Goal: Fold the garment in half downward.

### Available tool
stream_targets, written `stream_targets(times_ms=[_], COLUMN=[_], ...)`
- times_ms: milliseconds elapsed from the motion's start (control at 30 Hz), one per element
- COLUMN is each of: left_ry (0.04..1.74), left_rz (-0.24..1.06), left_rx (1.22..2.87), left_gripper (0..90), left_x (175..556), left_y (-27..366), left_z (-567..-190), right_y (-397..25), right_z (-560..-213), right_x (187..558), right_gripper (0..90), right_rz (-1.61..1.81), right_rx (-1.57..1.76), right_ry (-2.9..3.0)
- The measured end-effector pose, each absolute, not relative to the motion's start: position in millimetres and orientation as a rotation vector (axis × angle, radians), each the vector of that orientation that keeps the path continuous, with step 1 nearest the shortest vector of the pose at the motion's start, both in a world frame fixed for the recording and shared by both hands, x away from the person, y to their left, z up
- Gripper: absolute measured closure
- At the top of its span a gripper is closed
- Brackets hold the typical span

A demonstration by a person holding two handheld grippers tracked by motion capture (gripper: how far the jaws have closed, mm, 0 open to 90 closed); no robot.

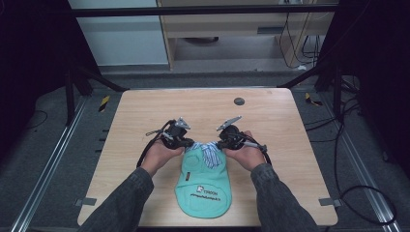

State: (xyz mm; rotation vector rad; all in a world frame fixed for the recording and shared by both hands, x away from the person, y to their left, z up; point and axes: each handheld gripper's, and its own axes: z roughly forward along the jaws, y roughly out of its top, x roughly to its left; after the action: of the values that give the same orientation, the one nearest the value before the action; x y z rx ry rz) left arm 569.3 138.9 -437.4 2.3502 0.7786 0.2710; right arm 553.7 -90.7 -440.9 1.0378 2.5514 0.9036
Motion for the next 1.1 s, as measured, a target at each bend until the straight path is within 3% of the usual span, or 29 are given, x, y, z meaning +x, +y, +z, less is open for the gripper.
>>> stream_targets(times_ms=[1100], left_ry=[0.760], left_rz=[0.286], left_rx=[2.333], left_gripper=[85.8], left_x=[570], left_y=[145], left_z=[-420], right_y=[-87], right_z=[-418], right_x=[555], right_gripper=[84.0], right_rz=[0.884], right_rx=[0.930], right_ry=[2.571])
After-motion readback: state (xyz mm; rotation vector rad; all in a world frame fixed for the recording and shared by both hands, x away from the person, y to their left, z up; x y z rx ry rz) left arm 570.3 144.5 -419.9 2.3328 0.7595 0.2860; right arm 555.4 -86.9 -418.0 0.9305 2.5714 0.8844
